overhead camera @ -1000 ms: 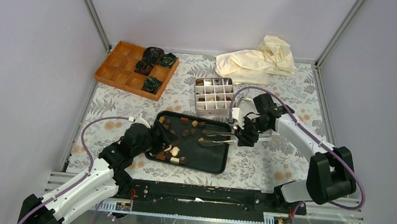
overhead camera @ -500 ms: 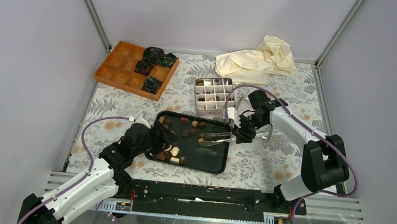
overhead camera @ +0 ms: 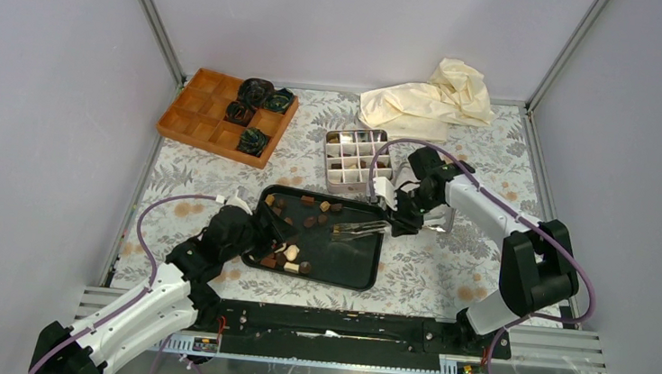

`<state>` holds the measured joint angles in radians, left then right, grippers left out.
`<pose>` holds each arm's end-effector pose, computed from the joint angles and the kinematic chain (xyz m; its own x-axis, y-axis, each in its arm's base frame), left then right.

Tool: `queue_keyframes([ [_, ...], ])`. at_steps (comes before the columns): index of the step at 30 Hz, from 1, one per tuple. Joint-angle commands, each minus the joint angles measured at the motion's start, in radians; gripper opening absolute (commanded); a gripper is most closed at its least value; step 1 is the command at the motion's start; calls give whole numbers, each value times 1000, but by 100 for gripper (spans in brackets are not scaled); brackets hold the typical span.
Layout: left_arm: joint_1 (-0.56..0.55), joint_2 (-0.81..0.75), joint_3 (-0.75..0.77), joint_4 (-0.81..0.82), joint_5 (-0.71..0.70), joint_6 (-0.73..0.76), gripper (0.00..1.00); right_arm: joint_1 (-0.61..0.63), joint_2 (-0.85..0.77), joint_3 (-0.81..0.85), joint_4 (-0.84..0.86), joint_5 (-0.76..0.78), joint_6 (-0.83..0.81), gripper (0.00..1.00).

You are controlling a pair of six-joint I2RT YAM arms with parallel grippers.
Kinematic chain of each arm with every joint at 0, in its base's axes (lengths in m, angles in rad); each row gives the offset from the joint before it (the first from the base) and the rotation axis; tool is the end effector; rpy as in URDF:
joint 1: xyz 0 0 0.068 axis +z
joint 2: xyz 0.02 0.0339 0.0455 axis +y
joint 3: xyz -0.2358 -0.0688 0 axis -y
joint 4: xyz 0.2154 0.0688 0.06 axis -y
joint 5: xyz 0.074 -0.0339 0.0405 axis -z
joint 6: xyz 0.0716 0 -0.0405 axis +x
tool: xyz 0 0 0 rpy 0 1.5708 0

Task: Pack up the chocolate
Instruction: Pick up the fake chocolate from the plate, then adjust the packing box at the center of the board.

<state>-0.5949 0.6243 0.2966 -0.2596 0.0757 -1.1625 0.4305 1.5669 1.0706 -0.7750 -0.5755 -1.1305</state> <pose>0.1402 -0.1014 0.1582 -0.7430 -0.6023 -0.2921 -0.1786 0.5989 -0.7807 0.2351 0.1509 0.1714 0.0786 -0.7990 -0.5962 -0.9969 -0.0643 -0.0453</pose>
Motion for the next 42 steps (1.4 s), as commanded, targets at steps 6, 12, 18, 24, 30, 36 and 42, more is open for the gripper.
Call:
queue_keyframes([
  [6,-5,-2,12,28,7,-6,81,0,-63,15,-19,-35,107,3],
  [12,-6,-4,12,29,9,-7,81,-51,-127,6,-20,-110,190,3],
  [18,-6,-5,13,31,9,-6,81,-149,-156,26,-20,-186,265,2],
  [24,-6,-18,7,29,13,-7,81,-228,-136,66,7,-222,349,2],
  [30,-6,-41,-3,30,4,-18,81,-269,-122,99,23,-264,410,2],
  [36,-6,137,172,85,-96,147,78,-295,-133,75,36,-310,465,2],
  [42,21,509,457,183,-94,359,65,-319,-193,-4,81,-330,506,2],
])
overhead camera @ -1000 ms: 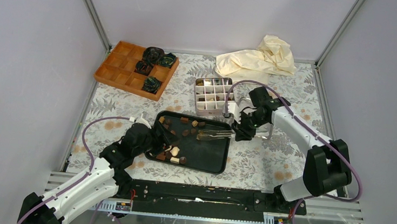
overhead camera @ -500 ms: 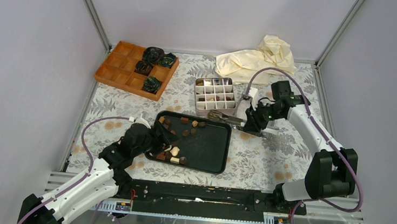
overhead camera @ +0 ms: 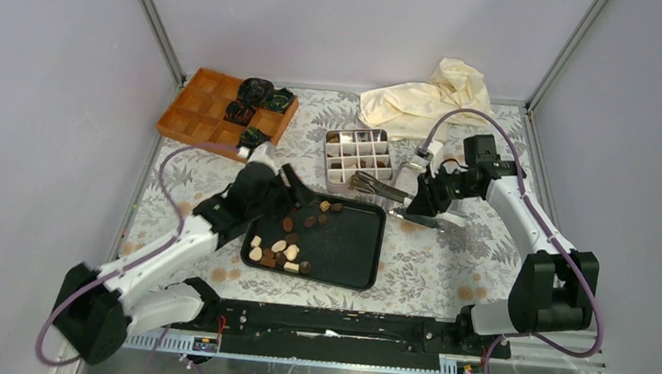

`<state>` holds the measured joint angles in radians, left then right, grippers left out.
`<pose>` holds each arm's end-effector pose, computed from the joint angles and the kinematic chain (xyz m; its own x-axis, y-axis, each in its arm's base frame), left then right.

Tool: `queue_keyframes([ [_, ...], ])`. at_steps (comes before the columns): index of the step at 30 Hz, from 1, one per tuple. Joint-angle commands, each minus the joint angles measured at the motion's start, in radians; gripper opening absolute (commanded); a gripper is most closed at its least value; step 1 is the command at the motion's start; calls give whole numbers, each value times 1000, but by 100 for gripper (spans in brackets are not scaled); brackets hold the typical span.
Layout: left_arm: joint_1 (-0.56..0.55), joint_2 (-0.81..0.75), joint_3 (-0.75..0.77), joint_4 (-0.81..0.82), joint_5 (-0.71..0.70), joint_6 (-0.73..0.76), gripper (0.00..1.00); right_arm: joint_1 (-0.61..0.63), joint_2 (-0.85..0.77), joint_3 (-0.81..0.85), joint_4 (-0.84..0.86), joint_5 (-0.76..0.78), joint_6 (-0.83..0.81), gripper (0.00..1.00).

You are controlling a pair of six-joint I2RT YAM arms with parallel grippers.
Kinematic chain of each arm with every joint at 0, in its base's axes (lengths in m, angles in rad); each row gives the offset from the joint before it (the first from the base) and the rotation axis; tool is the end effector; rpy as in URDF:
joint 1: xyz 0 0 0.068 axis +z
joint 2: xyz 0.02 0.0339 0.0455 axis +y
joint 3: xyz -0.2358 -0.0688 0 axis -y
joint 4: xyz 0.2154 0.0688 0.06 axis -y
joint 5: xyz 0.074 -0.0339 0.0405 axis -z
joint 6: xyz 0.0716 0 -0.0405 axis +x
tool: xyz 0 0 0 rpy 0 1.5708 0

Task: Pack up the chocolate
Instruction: Adjust the packing box at the center of the board.

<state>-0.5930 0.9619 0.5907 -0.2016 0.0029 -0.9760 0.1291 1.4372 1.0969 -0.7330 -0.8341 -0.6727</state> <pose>0.1906 -0.1287 0.2058 -0.7164 -0.5160 -0.4696 -0.0580 0.7148 -0.6969 0.2609 0.0873 0.2246 -0.4093 -0.4753 -0.7788 -0.8848 0.4150 0.2117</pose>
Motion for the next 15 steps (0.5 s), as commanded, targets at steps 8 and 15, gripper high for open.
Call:
queue_keyframes([
  [8,122,568,531,-11,-71,240,39,-26,-120,-67,25,-99,33,2],
  [15,180,744,655,24,-92,312,39,-26,-113,-99,-15,-115,-28,1],
])
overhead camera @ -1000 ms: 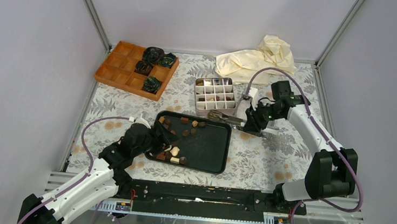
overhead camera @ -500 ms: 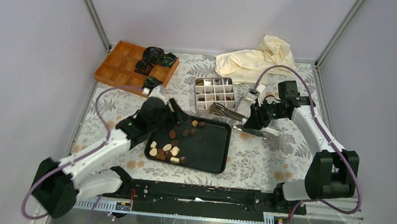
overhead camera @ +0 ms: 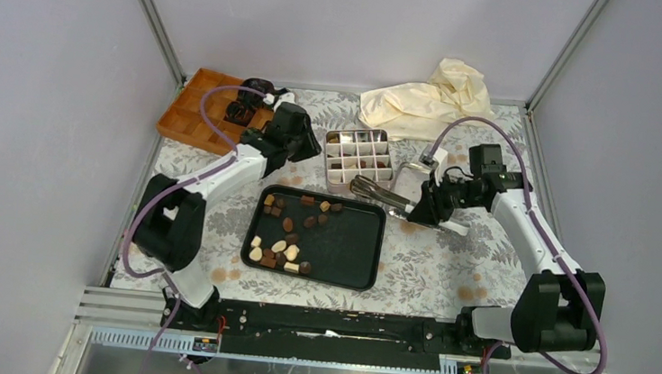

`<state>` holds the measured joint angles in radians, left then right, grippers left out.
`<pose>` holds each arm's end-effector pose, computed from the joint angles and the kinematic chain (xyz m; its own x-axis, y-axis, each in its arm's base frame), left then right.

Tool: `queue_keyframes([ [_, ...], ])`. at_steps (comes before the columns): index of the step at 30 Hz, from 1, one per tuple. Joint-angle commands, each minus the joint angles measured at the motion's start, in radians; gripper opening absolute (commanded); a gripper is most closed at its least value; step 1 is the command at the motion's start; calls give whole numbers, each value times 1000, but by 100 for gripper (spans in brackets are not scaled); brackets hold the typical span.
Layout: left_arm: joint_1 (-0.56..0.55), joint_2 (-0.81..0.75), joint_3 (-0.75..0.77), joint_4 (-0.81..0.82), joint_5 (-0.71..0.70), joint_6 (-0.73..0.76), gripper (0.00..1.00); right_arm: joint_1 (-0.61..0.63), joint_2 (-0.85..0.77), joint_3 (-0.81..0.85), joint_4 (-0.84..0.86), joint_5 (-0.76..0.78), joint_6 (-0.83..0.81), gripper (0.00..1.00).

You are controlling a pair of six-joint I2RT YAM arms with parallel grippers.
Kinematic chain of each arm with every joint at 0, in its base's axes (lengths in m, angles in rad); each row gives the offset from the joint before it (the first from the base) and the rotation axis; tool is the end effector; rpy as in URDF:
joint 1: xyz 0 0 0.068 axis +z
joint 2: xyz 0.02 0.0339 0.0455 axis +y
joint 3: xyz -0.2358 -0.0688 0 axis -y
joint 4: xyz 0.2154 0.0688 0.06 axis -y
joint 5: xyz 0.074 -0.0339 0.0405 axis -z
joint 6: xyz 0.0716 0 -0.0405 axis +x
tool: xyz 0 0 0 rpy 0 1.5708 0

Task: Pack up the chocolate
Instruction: Adjust the packing box at the center of the board.

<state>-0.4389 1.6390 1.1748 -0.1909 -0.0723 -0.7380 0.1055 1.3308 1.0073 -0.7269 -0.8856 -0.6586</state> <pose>0.3379 -0.1529 0.2174 -0.6583 -0.4323 -0.6163 -0.0959 0.8601 -0.5010 0.2394 0.0811 0.2274 -0.4072 -0.4326 -0.8044 -0.8835 0.4097 0.2270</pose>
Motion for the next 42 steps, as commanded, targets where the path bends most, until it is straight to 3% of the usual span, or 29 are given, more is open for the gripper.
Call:
queue_keyframes([
  [1,30,92,89,23,5,82,39,-3,5,-6,-32,-61,-53,1],
  [7,31,241,217,16,68,122,40,-3,34,-2,-71,-56,-101,1],
  [15,28,326,274,-63,-41,149,36,-3,-5,-48,-55,-40,-109,1],
  [22,27,400,316,-73,-4,159,34,-3,-13,-58,-50,-39,-111,1],
  [42,9,334,240,86,-40,160,37,-3,-3,-57,-54,-42,-116,1],
])
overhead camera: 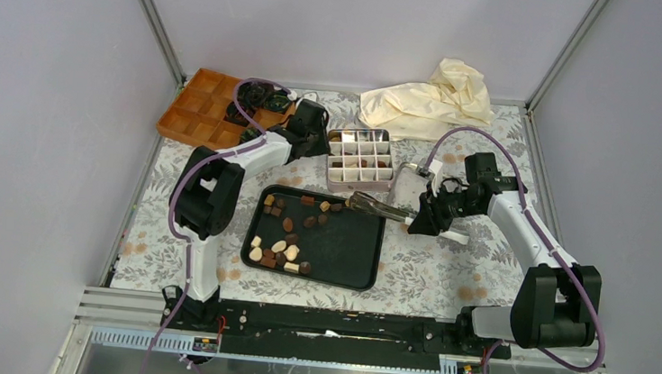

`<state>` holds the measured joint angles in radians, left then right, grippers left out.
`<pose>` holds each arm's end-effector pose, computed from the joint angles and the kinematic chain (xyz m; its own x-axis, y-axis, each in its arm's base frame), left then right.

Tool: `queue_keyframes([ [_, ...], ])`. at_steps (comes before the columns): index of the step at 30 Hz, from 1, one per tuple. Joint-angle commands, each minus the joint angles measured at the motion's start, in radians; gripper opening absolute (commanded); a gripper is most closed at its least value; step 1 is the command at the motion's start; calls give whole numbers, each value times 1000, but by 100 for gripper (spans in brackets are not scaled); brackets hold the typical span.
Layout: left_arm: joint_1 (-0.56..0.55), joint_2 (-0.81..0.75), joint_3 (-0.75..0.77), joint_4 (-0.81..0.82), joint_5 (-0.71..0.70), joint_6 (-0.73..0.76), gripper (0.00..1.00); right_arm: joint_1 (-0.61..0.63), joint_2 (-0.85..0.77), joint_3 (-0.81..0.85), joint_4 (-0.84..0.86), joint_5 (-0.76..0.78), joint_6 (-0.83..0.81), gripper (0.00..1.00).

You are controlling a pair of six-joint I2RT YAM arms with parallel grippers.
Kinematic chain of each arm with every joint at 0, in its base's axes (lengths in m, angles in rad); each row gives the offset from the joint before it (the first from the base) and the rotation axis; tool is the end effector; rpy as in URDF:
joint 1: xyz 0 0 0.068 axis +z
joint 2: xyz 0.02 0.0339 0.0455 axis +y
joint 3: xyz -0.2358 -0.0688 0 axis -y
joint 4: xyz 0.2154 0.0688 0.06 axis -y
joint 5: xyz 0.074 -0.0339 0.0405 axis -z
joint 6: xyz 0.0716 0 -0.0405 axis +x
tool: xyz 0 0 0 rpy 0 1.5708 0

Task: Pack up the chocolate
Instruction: Adjust the packing box at the center of the board.

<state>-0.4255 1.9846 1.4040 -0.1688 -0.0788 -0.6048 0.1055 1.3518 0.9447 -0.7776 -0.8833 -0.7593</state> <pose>0.3979 -0.1741 0.1624 -0.7145 -0.2985 -0.6327 -0.0575 0.9264 -0.3722 0.2282 0.0798 0.2028 -0.4229 -0.4841 -0.7660 -0.8926 0.3683 0.2600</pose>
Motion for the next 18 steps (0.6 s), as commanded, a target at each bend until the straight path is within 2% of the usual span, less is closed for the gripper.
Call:
queue_keyframes([
  [1,-5,-9,12,64,-32,27,37,-3,-23,7,-4,-43,-15,1],
  [5,-14,-17,3,94,-40,39,41,-3,-27,5,-3,-40,-14,1],
  [11,-22,55,85,-2,-84,73,41,-3,-29,6,-5,-39,-12,1],
  [18,-50,126,162,-93,-165,112,34,-3,-31,6,-5,-37,-12,1],
])
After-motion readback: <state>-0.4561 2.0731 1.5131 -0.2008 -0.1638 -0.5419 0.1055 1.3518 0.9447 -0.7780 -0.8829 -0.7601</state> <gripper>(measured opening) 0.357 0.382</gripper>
